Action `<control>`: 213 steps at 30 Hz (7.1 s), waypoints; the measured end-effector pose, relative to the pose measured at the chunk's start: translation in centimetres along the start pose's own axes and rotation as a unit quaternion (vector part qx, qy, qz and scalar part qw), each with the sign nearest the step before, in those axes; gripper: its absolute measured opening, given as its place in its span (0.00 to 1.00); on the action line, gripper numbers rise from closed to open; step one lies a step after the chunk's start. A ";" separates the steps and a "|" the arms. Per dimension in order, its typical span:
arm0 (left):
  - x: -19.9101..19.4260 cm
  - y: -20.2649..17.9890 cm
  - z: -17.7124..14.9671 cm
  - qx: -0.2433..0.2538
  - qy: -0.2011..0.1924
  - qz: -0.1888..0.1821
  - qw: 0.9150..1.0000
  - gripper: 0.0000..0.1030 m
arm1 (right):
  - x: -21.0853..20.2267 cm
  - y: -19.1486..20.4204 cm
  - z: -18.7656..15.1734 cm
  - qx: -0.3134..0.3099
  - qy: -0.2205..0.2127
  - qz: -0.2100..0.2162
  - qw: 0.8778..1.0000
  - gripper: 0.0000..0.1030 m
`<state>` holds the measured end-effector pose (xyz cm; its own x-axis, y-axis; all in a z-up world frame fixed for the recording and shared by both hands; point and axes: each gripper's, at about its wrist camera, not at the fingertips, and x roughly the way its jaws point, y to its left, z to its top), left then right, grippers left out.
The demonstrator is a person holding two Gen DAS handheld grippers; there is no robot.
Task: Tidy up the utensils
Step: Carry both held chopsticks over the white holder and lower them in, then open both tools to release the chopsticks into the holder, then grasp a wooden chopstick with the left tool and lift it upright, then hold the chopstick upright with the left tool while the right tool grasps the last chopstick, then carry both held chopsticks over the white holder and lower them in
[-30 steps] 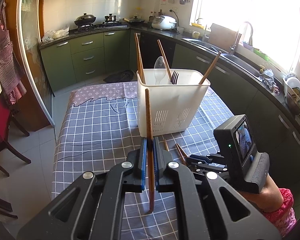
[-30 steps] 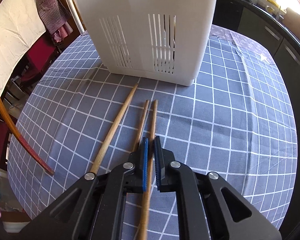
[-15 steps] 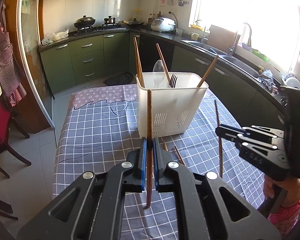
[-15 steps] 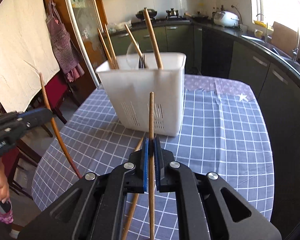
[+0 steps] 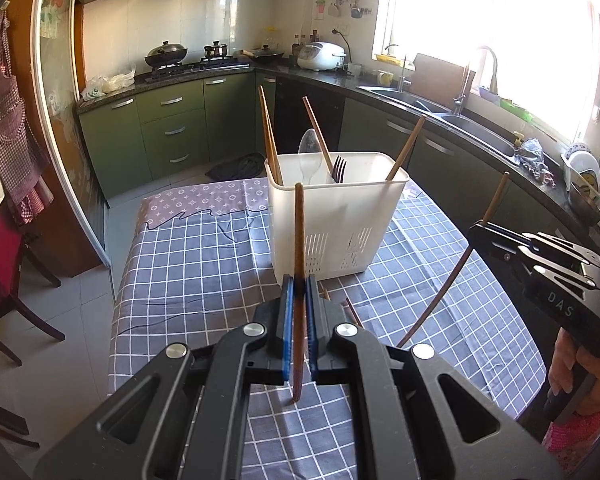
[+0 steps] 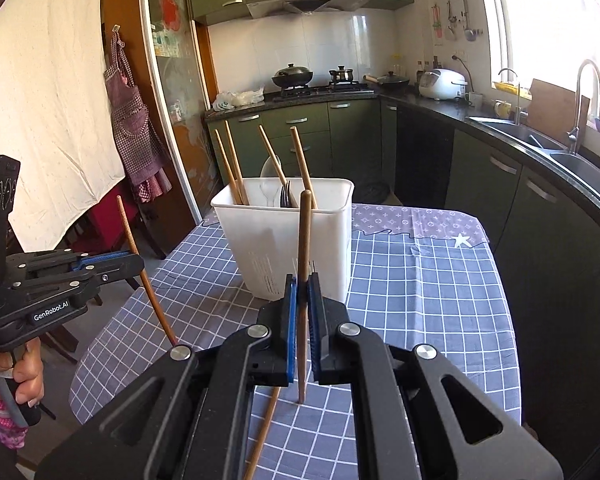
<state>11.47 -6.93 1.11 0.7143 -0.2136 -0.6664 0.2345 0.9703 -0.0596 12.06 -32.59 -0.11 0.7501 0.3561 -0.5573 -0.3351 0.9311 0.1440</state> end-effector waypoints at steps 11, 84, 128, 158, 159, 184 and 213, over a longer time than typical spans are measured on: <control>-0.1 -0.3 0.5 0.009 -0.001 -0.005 1.000 0.06 | 0.5 -0.1 0.3 -0.002 0.008 0.003 1.000 0.06; 5.1 -0.8 -0.8 -0.023 0.140 -0.028 0.989 0.26 | -0.5 -5.3 -2.3 0.042 0.038 -0.056 0.997 0.37; 10.2 -2.1 0.6 -0.030 0.163 -0.003 0.986 0.06 | 3.3 -7.3 -7.8 0.089 0.113 -0.046 0.988 0.40; 0.1 -0.9 1.2 0.003 0.036 0.002 0.999 0.06 | 14.5 1.9 -7.2 -0.040 0.235 -0.028 0.971 0.45; 0.1 -0.9 1.2 0.003 0.035 0.001 0.999 0.06 | 14.8 2.1 -7.4 -0.042 0.237 -0.030 0.970 0.45; -0.2 -0.9 1.2 0.007 0.034 0.001 0.999 0.06 | 14.3 2.3 -6.2 -0.016 0.217 -0.001 0.976 0.06; -0.8 -1.2 0.7 0.022 0.029 0.012 0.999 0.06 | -1.5 -0.7 -2.7 0.016 0.021 0.016 1.000 0.06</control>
<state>11.10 -7.96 2.23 0.6804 -0.1817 -0.7099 0.2473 0.9689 -0.0110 9.59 -34.03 -1.60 0.7147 0.3824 -0.5857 -0.3398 0.9217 0.1872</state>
